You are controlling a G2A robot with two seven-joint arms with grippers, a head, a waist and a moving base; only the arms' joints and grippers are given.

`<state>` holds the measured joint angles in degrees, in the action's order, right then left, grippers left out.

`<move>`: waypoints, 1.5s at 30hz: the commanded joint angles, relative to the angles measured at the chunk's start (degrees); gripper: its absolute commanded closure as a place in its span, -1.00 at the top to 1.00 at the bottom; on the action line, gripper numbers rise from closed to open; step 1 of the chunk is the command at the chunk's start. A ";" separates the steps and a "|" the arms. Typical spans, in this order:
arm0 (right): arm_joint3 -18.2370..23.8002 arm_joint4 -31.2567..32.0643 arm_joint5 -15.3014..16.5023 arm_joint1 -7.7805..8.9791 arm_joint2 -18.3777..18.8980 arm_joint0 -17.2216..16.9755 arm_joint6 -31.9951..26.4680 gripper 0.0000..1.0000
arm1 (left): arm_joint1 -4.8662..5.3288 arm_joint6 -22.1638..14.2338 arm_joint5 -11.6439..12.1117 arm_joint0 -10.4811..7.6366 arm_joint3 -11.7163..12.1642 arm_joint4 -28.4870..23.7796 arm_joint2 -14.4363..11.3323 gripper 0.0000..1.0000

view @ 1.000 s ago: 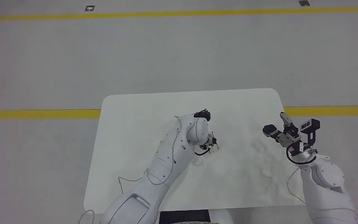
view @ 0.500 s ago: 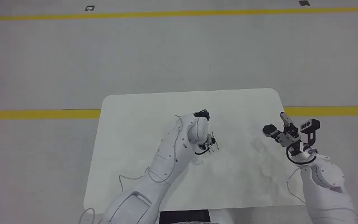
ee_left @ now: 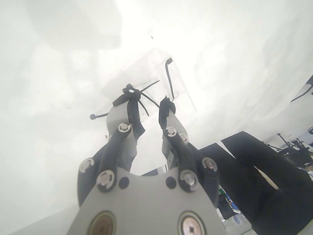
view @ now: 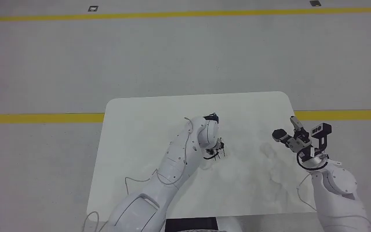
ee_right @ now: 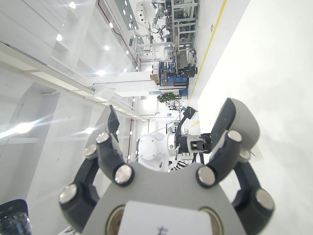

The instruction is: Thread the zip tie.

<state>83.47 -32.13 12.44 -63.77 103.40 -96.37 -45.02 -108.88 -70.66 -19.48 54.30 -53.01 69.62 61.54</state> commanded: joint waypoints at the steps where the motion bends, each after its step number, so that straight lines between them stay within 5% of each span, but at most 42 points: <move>1: 0.00 -0.01 0.00 0.00 0.00 0.00 -0.01 1.00 | 0.02 0.32 0.00 -0.24 0.45 -0.37 -0.30 -0.60; 11: 0.00 -0.01 0.00 0.00 0.00 0.00 -0.01 1.00 | -0.02 -2.33 0.00 -0.32 -0.03 4.54 -0.39 -0.58; 22: 0.00 -0.01 0.00 0.00 0.00 0.00 -0.01 1.00 | -0.26 -2.10 0.00 -0.60 -0.27 3.38 -0.74 -0.56; 36: 0.00 -0.01 0.00 0.00 0.00 0.00 -0.01 1.00 | -0.88 0.57 0.00 -2.12 4.56 1.65 0.57 -0.54; 45: 0.00 -0.01 0.00 0.00 0.00 0.00 -0.01 1.00 | -0.94 2.23 0.00 -2.80 4.85 -1.32 -0.19 -0.52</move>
<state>83.47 -32.13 12.44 -63.77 103.40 -96.37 -45.02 -109.84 -68.56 -19.48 51.51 -48.31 68.49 61.36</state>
